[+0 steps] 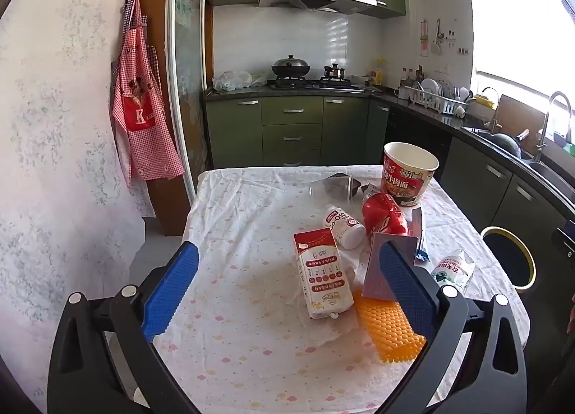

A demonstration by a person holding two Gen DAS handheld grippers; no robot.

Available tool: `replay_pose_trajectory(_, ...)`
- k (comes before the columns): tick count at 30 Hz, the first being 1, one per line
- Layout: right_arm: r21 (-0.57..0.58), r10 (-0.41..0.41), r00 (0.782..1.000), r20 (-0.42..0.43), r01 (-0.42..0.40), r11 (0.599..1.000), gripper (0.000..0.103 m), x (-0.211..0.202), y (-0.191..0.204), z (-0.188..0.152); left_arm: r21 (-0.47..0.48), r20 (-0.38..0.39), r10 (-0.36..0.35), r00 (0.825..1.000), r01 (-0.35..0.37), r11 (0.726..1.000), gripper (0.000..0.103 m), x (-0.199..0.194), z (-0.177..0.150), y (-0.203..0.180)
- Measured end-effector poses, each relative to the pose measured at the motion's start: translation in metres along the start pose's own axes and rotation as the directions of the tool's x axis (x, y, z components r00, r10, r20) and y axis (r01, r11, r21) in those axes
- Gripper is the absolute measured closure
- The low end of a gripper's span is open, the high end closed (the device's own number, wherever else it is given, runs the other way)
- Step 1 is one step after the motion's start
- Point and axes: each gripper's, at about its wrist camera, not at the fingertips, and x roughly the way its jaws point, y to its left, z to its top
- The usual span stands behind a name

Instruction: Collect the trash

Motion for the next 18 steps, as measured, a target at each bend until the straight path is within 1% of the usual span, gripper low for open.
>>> replay_pose_trajectory(3, -0.003, 0.000, 1.000, 0.003, 0.000, 1.000, 0.006, -0.001, -0.001, 0.000, -0.002, 0.003, 0.011, 1.000, -0.011, 1.000, 0.004, -0.001, 0.001, 0.001)
replay_pose_trajectory(4, -0.003, 0.000, 1.000, 0.004, 0.000, 1.000, 0.006, -0.002, -0.001, 0.001, 0.022, 0.007, 0.010, 1.000, -0.010, 1.000, 0.004, -0.001, 0.000, -0.002)
replay_pose_trajectory(7, -0.003, -0.006, 1.000, -0.007, 0.006, 1.000, 0.006, 0.005, -0.001, -0.001, 0.024, 0.006, 0.005, 1.000, -0.005, 1.000, 0.004, -0.002, 0.001, -0.008)
replay_pose_trajectory(9, -0.002, -0.004, 1.000, -0.011, 0.004, 1.000, 0.006, 0.009, -0.002, -0.005, 0.014, 0.005, 0.002, 1.000, -0.002, 1.000, 0.004, -0.002, 0.002, -0.006)
replay_pose_trajectory(17, 0.002, -0.017, 1.000, -0.012, 0.017, 1.000, 0.006, 0.009, -0.002, -0.004, 0.006, -0.002, -0.016, 1.000, 0.016, 1.000, 0.004, -0.003, 0.001, -0.001)
replay_pose_trajectory(18, 0.013, -0.008, 1.000, -0.015, 0.008, 1.000, 0.006, 0.009, -0.003, -0.003, 0.006, -0.004, -0.016, 1.000, 0.016, 1.000, 0.004, -0.002, 0.002, -0.001)
